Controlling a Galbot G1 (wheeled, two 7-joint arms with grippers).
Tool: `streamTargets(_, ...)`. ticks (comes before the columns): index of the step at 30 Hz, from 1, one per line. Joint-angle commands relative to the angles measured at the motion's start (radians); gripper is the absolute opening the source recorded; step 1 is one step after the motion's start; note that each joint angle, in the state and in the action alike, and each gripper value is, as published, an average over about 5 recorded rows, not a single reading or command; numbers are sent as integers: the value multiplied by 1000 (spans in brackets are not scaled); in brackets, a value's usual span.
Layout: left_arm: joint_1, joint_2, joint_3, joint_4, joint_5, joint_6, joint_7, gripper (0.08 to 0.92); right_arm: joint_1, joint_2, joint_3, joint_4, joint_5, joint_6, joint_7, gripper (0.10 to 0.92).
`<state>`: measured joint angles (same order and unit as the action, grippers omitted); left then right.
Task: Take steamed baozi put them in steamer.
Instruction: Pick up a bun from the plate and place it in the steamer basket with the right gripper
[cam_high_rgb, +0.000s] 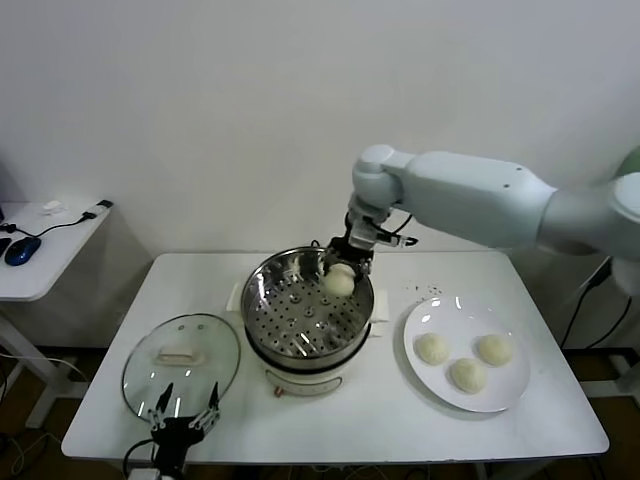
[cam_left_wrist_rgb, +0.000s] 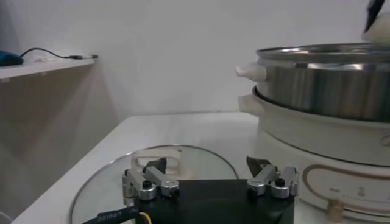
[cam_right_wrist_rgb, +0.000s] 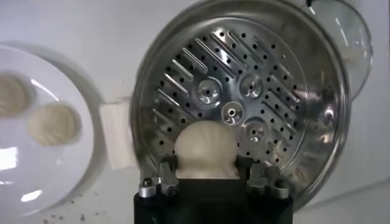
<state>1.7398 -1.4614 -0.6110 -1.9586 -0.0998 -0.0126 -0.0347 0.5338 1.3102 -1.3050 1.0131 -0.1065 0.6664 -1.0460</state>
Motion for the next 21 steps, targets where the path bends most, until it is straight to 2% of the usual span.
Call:
streamTargets(1,0,0,0,2,-1,0,-1,823,-110,121,85,-224,-132,117,16,645)
streamTargets(14,-16,-3,4,11,-5,2,-6,823,-152,224,130,-428,-167,185,41,665)
streamTargets(17,-17,-3,3,11,-7,2,-8,823,-157,238,137,-440,-167,191,46,699)
streamTargets(21,-17,-3,5,7,-7,3,-8,823,-145,241,136,-437,-161,197,52,790)
